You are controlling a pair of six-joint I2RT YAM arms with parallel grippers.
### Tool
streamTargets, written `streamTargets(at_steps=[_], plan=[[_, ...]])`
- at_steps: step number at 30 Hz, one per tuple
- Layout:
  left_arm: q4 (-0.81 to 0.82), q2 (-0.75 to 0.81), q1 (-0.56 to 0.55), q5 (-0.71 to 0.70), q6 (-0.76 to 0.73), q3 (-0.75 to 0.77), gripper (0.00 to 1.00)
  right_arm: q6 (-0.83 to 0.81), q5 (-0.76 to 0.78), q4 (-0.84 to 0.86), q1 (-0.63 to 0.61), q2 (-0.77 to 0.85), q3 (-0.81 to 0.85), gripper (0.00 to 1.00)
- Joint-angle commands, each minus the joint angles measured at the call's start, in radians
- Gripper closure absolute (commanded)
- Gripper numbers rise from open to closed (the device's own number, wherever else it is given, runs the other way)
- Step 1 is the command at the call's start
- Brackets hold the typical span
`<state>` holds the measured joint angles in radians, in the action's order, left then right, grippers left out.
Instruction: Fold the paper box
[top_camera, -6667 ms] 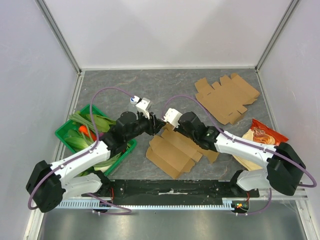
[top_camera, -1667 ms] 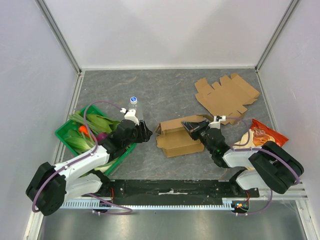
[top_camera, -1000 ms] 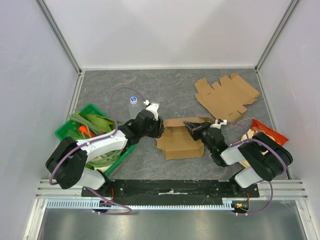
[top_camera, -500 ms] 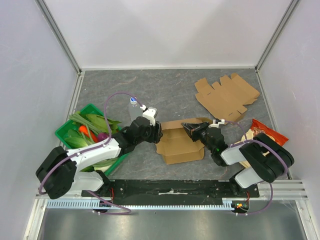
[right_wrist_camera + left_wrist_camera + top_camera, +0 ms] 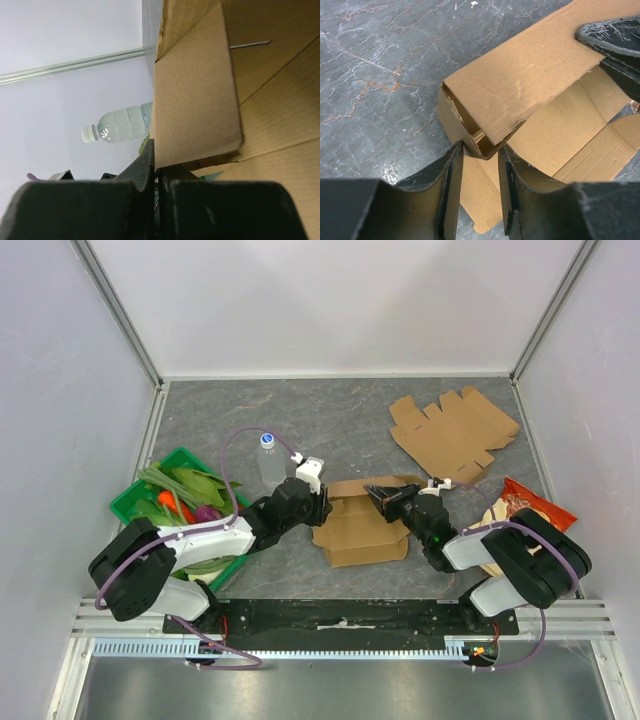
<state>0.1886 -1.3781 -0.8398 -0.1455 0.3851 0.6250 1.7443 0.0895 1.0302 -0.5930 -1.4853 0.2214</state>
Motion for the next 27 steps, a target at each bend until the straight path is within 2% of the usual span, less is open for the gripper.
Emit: streamTargets(at_steps=[1,5,10,14,17,21,25,27], plan=[[0.221,-0.025,-0.059,-0.129,0.014,-0.025,0.62,0.007,-0.002,-0.038,-0.007,0.028,0.01,1.0],[0.229,-0.05,-0.085,-0.268,0.04,-0.045,0.6,-0.011,0.01,-0.1,-0.01,0.068,0.007,1.0],[0.236,-0.047,-0.097,-0.338,0.1,-0.065,0.57,-0.075,0.023,-0.087,-0.01,0.082,-0.03,1.0],[0.256,-0.067,-0.119,-0.39,0.112,-0.071,0.53,-0.049,0.015,-0.064,-0.013,0.046,-0.056,1.0],[0.261,-0.102,-0.151,-0.454,0.104,-0.053,0.57,-0.045,0.01,-0.025,-0.013,0.036,-0.062,1.0],[0.259,-0.165,-0.206,-0.572,0.075,-0.007,0.67,-0.054,0.024,-0.099,-0.025,0.075,-0.047,1.0],[0.226,-0.213,-0.251,-0.71,0.127,0.027,0.68,-0.051,0.038,-0.124,-0.025,0.109,-0.05,1.0],[0.221,-0.225,-0.257,-0.732,0.15,0.031,0.68,-0.046,0.045,-0.133,-0.03,0.118,-0.06,1.0]])
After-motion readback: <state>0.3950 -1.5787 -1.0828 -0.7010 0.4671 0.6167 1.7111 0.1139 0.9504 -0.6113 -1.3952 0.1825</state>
